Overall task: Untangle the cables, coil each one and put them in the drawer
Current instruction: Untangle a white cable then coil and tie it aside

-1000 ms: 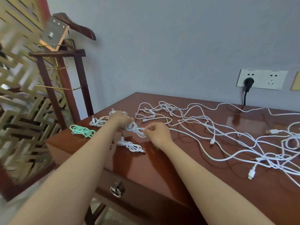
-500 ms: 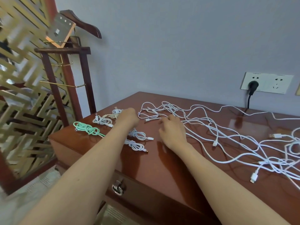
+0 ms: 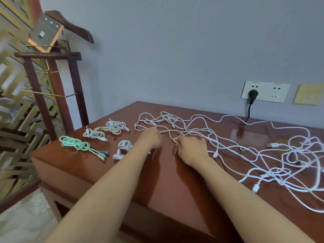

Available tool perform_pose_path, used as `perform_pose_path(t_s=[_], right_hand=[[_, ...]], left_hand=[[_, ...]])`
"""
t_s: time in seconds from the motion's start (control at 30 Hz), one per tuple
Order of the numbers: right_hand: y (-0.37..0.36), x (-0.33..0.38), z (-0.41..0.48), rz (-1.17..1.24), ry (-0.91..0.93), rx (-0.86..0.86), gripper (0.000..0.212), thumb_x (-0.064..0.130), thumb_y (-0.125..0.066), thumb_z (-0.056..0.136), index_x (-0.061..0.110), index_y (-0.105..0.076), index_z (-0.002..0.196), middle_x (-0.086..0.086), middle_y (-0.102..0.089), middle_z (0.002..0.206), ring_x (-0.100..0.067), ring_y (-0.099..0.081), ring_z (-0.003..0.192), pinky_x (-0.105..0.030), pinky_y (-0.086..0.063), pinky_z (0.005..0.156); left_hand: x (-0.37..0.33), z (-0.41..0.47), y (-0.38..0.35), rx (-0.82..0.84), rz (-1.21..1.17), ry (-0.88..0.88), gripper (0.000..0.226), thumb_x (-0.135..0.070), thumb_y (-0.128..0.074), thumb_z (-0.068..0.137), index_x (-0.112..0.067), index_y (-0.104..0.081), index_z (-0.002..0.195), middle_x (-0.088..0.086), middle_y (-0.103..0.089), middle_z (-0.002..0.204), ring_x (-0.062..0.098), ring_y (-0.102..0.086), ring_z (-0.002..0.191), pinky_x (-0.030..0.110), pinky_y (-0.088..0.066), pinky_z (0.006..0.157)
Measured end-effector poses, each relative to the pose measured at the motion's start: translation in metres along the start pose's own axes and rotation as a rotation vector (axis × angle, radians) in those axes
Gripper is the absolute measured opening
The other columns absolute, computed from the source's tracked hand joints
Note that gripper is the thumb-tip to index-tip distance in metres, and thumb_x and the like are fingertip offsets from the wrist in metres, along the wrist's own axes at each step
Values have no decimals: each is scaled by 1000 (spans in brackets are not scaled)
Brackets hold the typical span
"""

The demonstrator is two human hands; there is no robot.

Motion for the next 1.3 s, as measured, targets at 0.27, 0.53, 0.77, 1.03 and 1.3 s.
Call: perform_pose_path(t_s=[0.27,0.53,0.77,1.03,1.3], right_hand=[[10,-41,-11,-35,-98,42,14,21,-43,88,21,-57,91,-5,-62,113,-27,-54,110,-41,-28,99],[30,-23,-6,3,38,-329,29,29,-47,74,7,-65,68,-10,-61,67,-32,-60,61,-32,-48,55],[10,-10,10,-75,175,-128,30,20,-41,90,6,-55,113,-13,-52,119,-31,-44,114,-35,-32,91],[8,-11,14,-47,163,-80,30,21,-40,91,8,-53,115,-11,-52,122,-29,-44,116,-33,-33,91],[12,-20,17,-9,145,-70,26,17,-39,92,9,-54,111,-9,-54,119,-30,-49,112,-34,-39,84]], left_hand=[[-26,2,-21,-31,127,-15,43,-9,-46,89,-6,-45,132,17,-42,139,35,-39,129,39,-36,105],[-27,12,-28,-2,266,-31,49,-16,-43,92,-3,-31,138,16,-29,147,35,-28,135,43,-27,107],[-13,36,-24,4,349,6,47,-18,-43,92,-3,-37,136,18,-32,146,37,-28,135,43,-27,108],[-6,56,-20,18,479,10,42,-13,-38,94,-4,-40,134,23,-33,144,39,-31,132,48,-25,107],[7,63,-9,-94,236,32,36,0,-41,91,2,-37,127,23,-47,132,38,-47,121,44,-39,96]])
Point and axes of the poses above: each hand's wrist, its own z-axis towards the middle knuckle, its own y-axis out of the back of the hand, x = y × z, the point moved 7 cm from there along z, towards the middle knuckle
